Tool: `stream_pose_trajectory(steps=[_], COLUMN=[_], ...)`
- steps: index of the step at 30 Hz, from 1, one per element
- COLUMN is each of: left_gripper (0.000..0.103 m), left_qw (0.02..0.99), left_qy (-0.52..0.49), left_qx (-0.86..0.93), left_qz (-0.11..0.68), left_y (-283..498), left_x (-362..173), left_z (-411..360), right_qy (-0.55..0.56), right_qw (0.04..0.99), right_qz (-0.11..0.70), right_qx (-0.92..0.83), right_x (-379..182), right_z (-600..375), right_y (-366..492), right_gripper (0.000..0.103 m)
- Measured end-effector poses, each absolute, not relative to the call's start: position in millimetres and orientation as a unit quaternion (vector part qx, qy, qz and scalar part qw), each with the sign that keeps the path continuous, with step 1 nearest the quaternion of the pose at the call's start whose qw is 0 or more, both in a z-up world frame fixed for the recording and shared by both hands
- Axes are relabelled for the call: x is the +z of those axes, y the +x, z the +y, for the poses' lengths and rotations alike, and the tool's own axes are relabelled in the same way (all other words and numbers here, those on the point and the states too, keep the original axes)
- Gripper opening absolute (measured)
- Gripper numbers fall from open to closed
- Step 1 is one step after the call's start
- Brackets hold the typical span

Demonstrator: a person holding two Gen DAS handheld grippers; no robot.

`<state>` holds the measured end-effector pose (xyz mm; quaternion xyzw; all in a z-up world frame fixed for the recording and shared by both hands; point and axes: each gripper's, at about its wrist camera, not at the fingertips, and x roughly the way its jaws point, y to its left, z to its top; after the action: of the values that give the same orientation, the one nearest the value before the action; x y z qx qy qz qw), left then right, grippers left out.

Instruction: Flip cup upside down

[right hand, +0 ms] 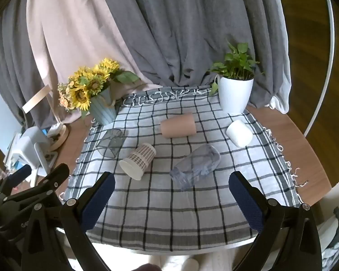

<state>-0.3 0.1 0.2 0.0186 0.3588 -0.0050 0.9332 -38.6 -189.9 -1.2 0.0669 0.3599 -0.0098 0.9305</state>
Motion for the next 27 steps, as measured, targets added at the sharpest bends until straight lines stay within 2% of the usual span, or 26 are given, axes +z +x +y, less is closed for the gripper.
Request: stream_pose_trajectory(steps=[27], left_gripper=[0.103], left_qw=[0.933], left_qy=[0.021], left_qx=[-0.003], left_qz=[0.359], left_y=[-0.9], left_x=[7.7], left_z=[1.5], right_qy=[0.064], right_qw=[0.931], right_qz=[0.359], right_qx=[-0.011], right_x=[0.0], right_z=[-192.5], right_y=[-40.6], right_gripper=[0.101])
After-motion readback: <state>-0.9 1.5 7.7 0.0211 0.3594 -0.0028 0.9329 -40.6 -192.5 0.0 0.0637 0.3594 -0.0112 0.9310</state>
